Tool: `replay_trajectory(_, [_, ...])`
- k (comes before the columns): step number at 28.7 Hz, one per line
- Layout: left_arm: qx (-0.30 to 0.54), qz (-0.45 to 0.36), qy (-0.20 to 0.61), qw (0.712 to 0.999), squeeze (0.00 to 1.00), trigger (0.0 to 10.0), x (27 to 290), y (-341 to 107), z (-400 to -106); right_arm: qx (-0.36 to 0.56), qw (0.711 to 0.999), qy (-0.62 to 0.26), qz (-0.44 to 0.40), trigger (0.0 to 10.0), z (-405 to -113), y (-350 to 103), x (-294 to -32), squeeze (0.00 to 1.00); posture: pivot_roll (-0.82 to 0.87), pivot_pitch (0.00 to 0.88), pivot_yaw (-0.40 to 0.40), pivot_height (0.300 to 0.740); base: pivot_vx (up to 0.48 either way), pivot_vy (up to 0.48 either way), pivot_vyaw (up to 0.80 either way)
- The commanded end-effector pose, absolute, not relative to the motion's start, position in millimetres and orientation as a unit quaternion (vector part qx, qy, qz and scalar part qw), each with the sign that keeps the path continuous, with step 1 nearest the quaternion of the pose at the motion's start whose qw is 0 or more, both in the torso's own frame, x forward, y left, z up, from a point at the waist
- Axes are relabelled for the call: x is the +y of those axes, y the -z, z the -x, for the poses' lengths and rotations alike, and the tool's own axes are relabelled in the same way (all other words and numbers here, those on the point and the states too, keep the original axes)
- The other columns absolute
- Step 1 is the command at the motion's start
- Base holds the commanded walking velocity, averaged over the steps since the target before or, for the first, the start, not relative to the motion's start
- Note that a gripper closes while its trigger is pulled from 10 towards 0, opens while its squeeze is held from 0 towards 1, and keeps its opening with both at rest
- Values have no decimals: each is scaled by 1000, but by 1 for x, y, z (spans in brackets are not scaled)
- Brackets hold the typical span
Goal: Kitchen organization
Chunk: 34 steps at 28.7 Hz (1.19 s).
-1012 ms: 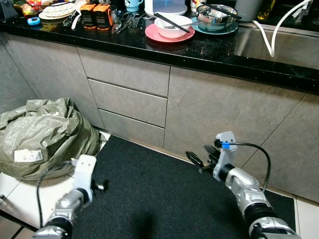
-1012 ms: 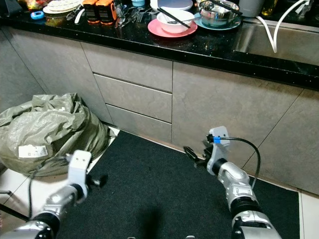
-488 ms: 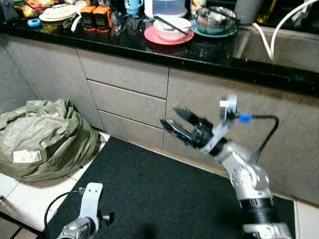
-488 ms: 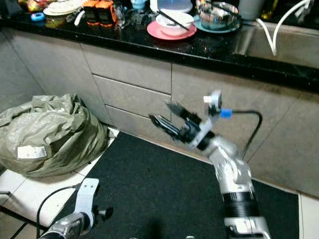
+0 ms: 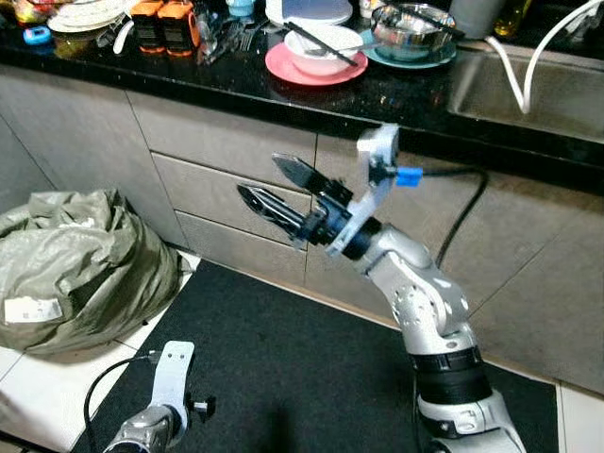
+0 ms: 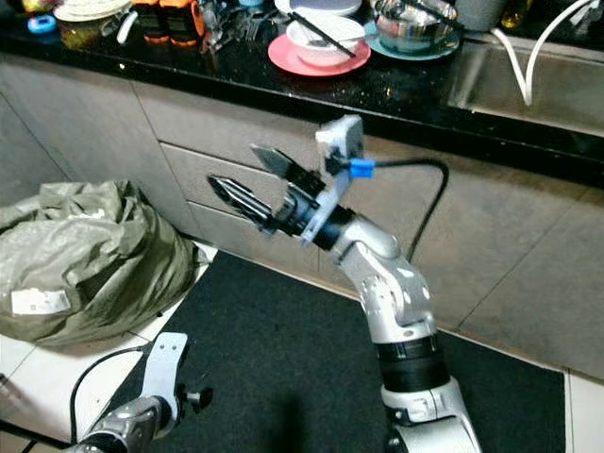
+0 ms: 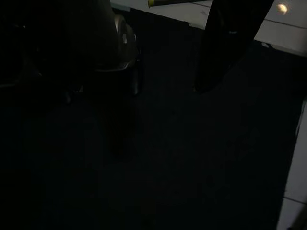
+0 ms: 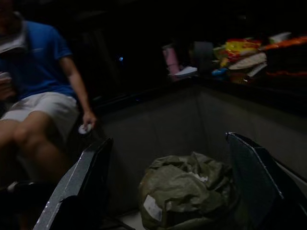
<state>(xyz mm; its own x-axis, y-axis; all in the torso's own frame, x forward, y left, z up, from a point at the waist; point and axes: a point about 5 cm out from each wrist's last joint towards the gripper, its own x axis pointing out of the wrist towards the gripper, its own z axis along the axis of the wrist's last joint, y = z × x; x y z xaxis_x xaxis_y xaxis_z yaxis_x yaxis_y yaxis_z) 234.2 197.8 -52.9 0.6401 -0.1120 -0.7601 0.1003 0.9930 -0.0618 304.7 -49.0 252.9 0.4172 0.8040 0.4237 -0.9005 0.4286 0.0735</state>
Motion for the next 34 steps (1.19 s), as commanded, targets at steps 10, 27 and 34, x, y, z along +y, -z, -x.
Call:
replay_trajectory(10, [439,1,62,896,0,10000,195,58,-229,-163,821,-529,-140,10000,-295,-262,-23,0,30,114,32,740,379,0,0])
replay_trajectory(27, [440,0,78,895,0,10000,187,59,-228,-131,875,-451,-117,10000,-315,-260,-28,0,14,121,9,740,379,0,73])
replay_trajectory(34, [440,-1,76,895,0,10000,190,58,-228,-127,882,-436,-122,10000,-318,-261,-31,0,15,116,13,740,381,0,-800])
